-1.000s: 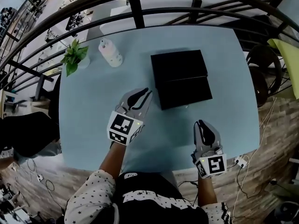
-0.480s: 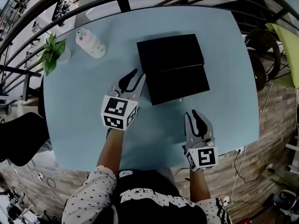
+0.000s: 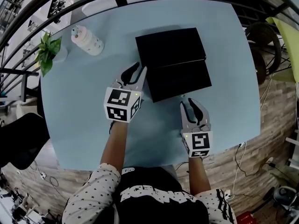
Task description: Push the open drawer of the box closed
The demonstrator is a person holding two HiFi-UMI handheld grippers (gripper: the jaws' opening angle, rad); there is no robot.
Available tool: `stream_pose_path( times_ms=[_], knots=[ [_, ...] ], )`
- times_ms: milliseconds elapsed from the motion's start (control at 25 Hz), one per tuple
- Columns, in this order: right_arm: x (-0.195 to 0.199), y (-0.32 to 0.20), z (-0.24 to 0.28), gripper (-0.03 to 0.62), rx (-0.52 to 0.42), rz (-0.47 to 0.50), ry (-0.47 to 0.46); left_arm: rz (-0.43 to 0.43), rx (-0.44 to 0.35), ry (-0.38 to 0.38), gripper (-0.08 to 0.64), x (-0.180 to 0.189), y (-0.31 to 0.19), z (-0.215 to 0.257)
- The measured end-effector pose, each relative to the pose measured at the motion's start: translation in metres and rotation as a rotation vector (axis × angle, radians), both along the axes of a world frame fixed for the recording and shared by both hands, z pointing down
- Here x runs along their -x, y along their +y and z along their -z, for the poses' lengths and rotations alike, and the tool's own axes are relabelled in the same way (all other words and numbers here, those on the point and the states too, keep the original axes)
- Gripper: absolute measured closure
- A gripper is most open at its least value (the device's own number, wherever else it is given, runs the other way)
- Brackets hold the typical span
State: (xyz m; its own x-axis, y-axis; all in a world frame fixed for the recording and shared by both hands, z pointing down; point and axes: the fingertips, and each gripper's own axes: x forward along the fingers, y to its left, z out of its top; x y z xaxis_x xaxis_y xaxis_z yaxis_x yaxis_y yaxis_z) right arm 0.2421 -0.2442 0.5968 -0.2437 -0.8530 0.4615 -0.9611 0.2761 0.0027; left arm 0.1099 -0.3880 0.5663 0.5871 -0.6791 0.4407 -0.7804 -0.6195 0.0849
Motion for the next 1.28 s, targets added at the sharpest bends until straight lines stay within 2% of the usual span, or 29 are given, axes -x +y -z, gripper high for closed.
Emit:
stream_pose_path(
  times_ms=[200, 320, 600, 920, 1280],
  knots=[
    [0.0, -0.008, -0.012, 0.468, 0.041, -0.016, 0.006, -0.028, 0.044, 0.017, 0.56, -0.007, 0.003, -0.005],
    [0.001, -0.012, -0.019, 0.465, 0.064, -0.016, 0.009, -0.008, 0.053, -0.004, 0.56, -0.004, 0.0, -0.009],
    [0.0, -0.022, -0.036, 0.457, 0.106, -0.03, 0.023, 0.035, 0.043, 0.013, 0.56, 0.0, -0.002, -0.014],
    [0.003, -0.022, -0.038, 0.511, 0.136, -0.055, -0.015, 0.027, 0.048, 0.002, 0.56, 0.001, -0.001, -0.015],
    [0.002, -0.022, -0.036, 0.511, 0.151, -0.083, -0.019, 0.016, 0.054, -0.02, 0.56, -0.001, 0.0, -0.013]
  ],
)
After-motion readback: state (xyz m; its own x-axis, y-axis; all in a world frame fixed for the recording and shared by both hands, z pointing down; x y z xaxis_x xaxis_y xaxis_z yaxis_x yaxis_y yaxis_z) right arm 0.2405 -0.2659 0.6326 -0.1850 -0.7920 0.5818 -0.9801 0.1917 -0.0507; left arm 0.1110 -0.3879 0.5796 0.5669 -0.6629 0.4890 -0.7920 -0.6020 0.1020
